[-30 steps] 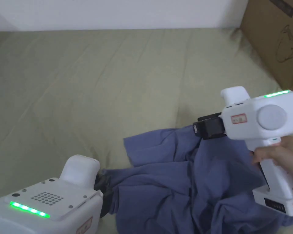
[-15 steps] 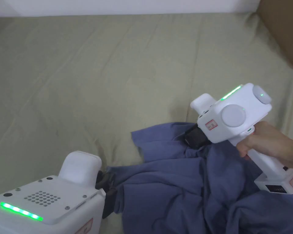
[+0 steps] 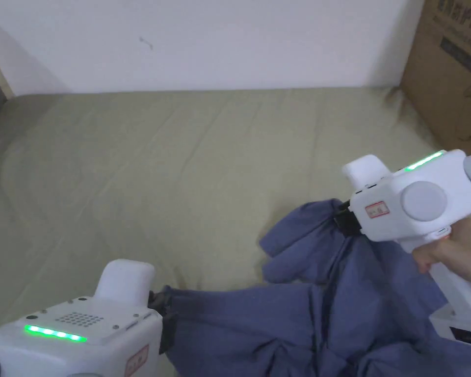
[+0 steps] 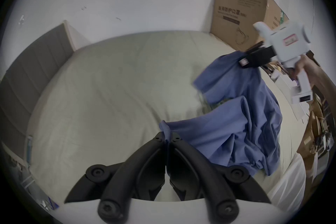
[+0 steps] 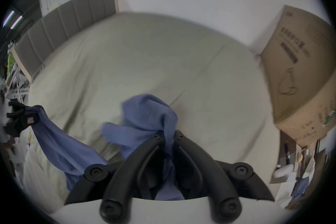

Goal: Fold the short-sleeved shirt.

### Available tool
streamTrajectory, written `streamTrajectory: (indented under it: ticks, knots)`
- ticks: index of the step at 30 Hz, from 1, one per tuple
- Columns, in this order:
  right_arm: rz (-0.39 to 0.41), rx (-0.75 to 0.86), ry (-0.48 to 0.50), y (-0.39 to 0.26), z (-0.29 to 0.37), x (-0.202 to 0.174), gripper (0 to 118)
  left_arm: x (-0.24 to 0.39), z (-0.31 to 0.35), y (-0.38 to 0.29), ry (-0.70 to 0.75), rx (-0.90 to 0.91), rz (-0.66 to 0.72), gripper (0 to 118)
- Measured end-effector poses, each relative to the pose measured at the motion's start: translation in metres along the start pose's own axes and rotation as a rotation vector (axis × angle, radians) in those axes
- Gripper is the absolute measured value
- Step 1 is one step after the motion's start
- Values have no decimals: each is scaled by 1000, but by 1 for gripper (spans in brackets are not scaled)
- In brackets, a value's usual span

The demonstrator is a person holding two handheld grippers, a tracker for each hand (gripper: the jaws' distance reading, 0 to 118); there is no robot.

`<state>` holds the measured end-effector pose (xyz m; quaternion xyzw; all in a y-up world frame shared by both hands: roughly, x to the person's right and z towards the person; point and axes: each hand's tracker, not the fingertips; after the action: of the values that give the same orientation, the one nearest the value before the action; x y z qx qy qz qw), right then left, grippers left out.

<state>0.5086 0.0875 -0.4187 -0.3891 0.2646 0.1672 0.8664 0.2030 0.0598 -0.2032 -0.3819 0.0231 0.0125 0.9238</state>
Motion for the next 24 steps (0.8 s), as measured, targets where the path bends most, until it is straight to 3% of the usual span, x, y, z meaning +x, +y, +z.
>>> streamTrajectory:
  ticks: [4,7,13,16,21,24]
  knots:
    - [-70,110,-82,23,87,31,7,-21,52,27,158,108,-43,1]
    - [-150,201,-123,33,151,49,7,-43,92,50,199,171,-5,1]
    - [-252,341,-110,45,250,61,7,-67,174,110,319,338,1,1]
    - [-323,410,-46,49,285,67,7,-75,206,140,397,385,-41,1]
    - [-312,436,-61,58,325,52,7,-74,255,177,393,482,-33,1]
    - [-353,486,-29,66,341,48,7,-72,271,194,440,511,-58,1]
